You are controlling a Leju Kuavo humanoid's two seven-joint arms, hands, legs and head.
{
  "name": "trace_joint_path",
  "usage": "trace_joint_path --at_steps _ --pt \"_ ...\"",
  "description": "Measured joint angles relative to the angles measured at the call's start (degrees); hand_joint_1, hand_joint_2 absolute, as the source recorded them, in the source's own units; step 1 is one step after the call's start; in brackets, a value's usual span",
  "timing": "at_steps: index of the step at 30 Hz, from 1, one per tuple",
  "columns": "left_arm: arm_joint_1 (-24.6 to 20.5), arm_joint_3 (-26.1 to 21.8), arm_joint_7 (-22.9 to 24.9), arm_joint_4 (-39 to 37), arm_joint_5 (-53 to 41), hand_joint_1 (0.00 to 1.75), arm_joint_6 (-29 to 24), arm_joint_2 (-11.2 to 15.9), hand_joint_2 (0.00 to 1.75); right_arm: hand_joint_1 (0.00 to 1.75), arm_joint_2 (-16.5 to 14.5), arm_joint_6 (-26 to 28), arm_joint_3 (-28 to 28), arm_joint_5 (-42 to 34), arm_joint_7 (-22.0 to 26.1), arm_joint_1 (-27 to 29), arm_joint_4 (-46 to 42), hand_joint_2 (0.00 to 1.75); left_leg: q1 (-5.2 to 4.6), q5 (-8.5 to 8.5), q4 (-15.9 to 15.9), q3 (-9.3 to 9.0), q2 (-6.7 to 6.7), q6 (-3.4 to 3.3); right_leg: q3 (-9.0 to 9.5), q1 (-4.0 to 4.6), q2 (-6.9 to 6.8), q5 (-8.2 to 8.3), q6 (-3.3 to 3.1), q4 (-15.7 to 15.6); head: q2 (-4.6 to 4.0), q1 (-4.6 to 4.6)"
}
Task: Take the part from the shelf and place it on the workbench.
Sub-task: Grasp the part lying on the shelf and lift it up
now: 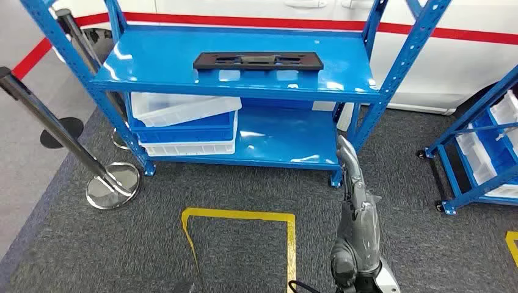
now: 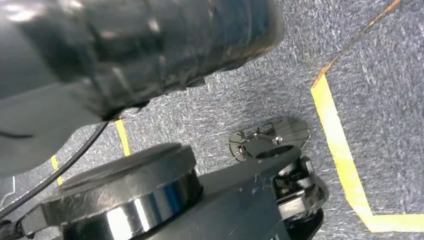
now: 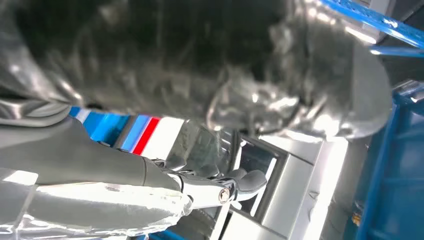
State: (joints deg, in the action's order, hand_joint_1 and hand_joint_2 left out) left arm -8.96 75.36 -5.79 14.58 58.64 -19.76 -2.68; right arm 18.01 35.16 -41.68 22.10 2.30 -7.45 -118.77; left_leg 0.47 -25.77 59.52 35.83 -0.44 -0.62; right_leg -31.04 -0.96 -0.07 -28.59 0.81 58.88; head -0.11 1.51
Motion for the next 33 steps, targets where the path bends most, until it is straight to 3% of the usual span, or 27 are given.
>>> trace_joint_path --at_steps 3,6,7,8,9,11,13,15,18,21,22,23,24,26,27,29,31,33 --pt "0.11 0.01 -0.28 0.01 -0.15 0.00 0.02 -0.17 0.00 0.00 0.02 -0.01 0.00 -0.09 -0.01 0.01 0.17 0.00 0.11 0.20 -0.73 -0.46 0.01 -0.96 -0.60 -0.16 0.00 -1.33 0.42 1.53 0.00 -0.09" --pt "0.06 0.12 -0.16 0.02 -0.32 0.00 0.22 -0.40 0.00 0.00 0.06 -0.03 0.00 -0.32 -0.12 0.07 0.40 0.00 -0.10 0.10 -1.03 -0.80 0.06 -1.88 -5.39 -0.07 0.02 -5.90 0.50 11.21 0.00 -0.26" --pt "0.06 0.21 0.02 0.01 -0.35 0.00 0.35 -0.46 0.00 0.00 0.08 -0.05 0.00 -0.39 -0.21 0.14 0.49 0.00 -0.25 0.00 -0.99 -0.86 0.04 -2.04 -7.18 -0.02 0.02 -6.72 0.47 14.38 0.00 -0.28" --pt "0.08 0.29 0.24 0.00 -0.37 0.00 0.48 -0.50 0.00 0.00 0.10 -0.09 0.00 -0.45 -0.32 0.21 0.55 0.00 -0.41 -0.12 -0.94 -0.96 0.00 -2.15 -8.16 0.00 0.02 -6.47 0.40 15.75 0.00 -0.28" --pt "0.12 0.35 0.44 0.00 -0.38 0.00 0.56 -0.53 0.00 0.00 0.11 -0.15 0.00 -0.51 -0.42 0.27 0.59 0.00 -0.55 -0.26 -0.87 -1.11 -0.07 -2.21 -8.10 0.03 0.02 -5.16 0.26 14.98 0.00 -0.28" --pt "0.17 0.38 0.75 0.00 -0.39 0.00 0.67 -0.56 0.00 0.00 0.15 -0.23 0.00 -0.57 -0.57 0.33 0.62 0.00 -0.74 -0.61 -0.72 -1.52 -0.28 -2.17 -5.32 0.21 0.04 -1.01 -0.29 8.23 0.00 -0.29" --pt "0.09 0.39 0.90 0.00 -0.38 0.00 0.71 -0.60 0.00 0.00 0.19 -0.25 0.01 -0.71 -0.49 0.36 0.62 0.00 -0.94 -0.88 -0.53 -1.64 -0.46 -1.85 -2.63 0.55 0.10 1.12 -0.78 2.20 0.00 -0.25" --pt "0.03 0.40 1.02 0.00 -0.36 0.00 0.73 -0.60 0.00 0.00 0.20 -0.25 0.01 -1.25 0.18 0.52 0.61 0.00 -0.96 -0.94 -0.55 -1.60 -0.51 -1.37 -1.95 0.82 0.18 1.15 -1.02 0.67 0.00 -0.22" --pt "0.06 0.42 1.09 0.00 -0.35 0.00 0.74 -0.54 0.00 0.00 0.21 -0.23 0.02 -2.68 1.72 0.79 0.62 0.00 -0.86 -2.34 1.38 -0.76 -0.38 -0.45 -1.32 0.29 0.11 1.40 -1.61 -0.08 0.00 -0.15" --pt "0.11 0.42 1.16 0.00 -0.36 0.00 0.74 -0.51 0.00 0.00 0.20 -0.21 0.02 -3.83 2.45 1.15 0.80 0.00 -0.42 -6.64 11.08 4.01 -0.20 0.54 -0.78 0.16 -0.13 1.21 -2.12 -0.33 0.00 0.03" --pt "0.16 0.42 1.21 0.00 -0.37 0.00 0.75 -0.51 0.00 0.00 0.20 -0.21 0.02 -4.10 2.58 1.35 0.93 0.00 -0.21 -7.20 13.71 5.55 -0.14 0.78 -0.69 0.16 -0.15 1.07 -2.17 -0.29 0.00 0.05" --pt "0.22 0.42 1.27 0.00 -0.39 0.00 0.76 -0.51 0.00 0.00 0.20 -0.21 0.02 -4.32 2.74 1.55 1.07 0.00 -0.03 -6.69 14.48 6.23 -0.07 0.96 -0.54 0.13 -0.12 0.88 -2.15 -0.23 0.00 0.04" --pt "0.25 0.42 1.33 0.00 -0.44 0.00 0.78 -0.51 0.00 0.00 0.20 -0.22 0.02 -4.53 2.93 1.70 1.18 0.00 0.12 -5.12 13.10 5.81 -0.01 1.07 -0.32 0.07 -0.06 0.63 -2.05 -0.17 0.00 0.06" --pt "0.22 0.42 1.39 0.00 -0.55 0.00 0.81 -0.51 0.00 0.00 0.20 -0.27 0.02 -4.85 3.29 1.85 1.33 0.00 0.20 -1.16 5.96 2.50 0.09 0.97 0.32 -0.03 0.05 -0.02 -1.64 -0.08 0.00 0.05" --pt "0.16 0.43 1.40 0.00 -0.64 0.00 0.82 -0.51 0.00 0.00 0.20 -0.28 0.02 -4.91 3.39 1.88 1.37 0.00 0.11 -0.16 2.58 0.86 0.10 0.77 0.55 0.01 0.08 -0.34 -1.33 -0.02 0.00 0.07" --pt "0.05 0.47 1.40 0.00 -0.82 0.00 0.83 -0.51 0.00 0.00 0.20 -0.30 0.02 -4.92 3.48 1.96 1.45 0.00 -0.14 -0.26 -0.53 -0.67 0.08 0.16 0.85 0.16 0.07 -0.56 -0.63 -0.15 0.00 0.01" --pt "0.11 0.49 1.40 0.00 -0.96 0.00 0.85 -0.51 0.00 0.00 0.21 -0.30 0.02 -4.92 3.53 2.01 1.51 0.00 -0.10 -0.49 -1.27 -1.24 0.03 -0.60 1.14 0.14 0.03 -0.59 -0.06 -0.17 0.00 -0.06" --pt "0.21 0.50 1.39 0.00 -1.07 0.00 0.89 -0.52 0.00 0.00 0.22 -0.32 0.03 -4.92 3.65 2.02 1.56 0.00 0.03 -0.68 -1.89 -2.35 -0.01 -1.35 0.20 0.03 0.04 -1.72 0.28 2.40 0.00 -0.24"
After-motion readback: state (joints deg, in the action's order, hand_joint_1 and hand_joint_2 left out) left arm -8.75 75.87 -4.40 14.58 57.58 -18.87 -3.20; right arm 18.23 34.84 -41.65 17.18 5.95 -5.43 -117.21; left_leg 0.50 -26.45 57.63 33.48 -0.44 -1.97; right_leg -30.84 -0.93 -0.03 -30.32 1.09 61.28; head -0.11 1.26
